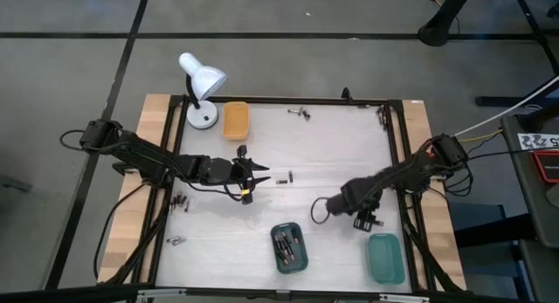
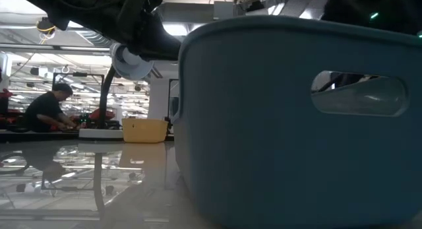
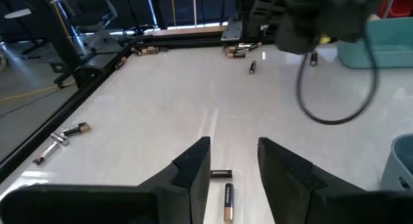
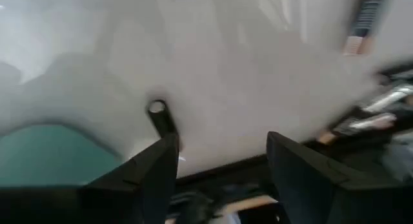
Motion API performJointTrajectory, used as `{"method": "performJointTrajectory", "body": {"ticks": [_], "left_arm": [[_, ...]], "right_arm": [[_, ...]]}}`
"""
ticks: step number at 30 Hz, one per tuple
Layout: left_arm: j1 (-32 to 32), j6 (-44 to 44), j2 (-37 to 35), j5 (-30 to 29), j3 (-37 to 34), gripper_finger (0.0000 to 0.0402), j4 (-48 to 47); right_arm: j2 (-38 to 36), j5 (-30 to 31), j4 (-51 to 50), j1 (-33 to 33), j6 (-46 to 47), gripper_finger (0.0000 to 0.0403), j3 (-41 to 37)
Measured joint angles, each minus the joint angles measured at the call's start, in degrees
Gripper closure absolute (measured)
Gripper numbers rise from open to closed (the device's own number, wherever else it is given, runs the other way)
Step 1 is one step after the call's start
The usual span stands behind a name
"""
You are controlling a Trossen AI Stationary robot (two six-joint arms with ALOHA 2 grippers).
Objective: Sort batteries
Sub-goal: Put the black battery into the blue bin
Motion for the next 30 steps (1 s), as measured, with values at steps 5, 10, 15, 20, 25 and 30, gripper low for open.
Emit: {"method": "performJointTrajectory", "body": {"ticks": [5, 10, 15, 20, 25, 30], "left_arm": [[0.0, -0.2, 0.0, 0.0, 0.0, 0.0282, 0.3], [0.0, -0.2, 0.0, 0.0, 0.0, 0.0282, 0.4], [0.1, -0.1, 0.0, 0.0, 0.0, 0.0282, 0.6], [0.1, 0.2, 0.0, 0.0, 0.0, 0.0282, 0.9], [0.1, 0.2, 0.0, 0.0, 0.0, 0.0282, 0.9], [0.1, 0.2, 0.0, 0.0, 0.0, 0.0282, 0.9]], "right_arm": [[0.0, -1.2, 5.6, 5.4, 5.0, 0.0166, -0.2], [0.0, -1.4, 9.3, 8.2, 7.9, 0.0166, -1.9], [0.0, 2.9, 9.7, 8.1, 8.1, 0.0166, -2.4], [0.0, 8.1, 6.9, 7.6, 8.0, 0.0166, -2.4], [0.0, 12.2, 3.9, 4.2, 6.9, 0.0166, -2.4], [0.0, 14.5, 4.0, -2.3, 0.2, 0.0166, -2.4]]}}
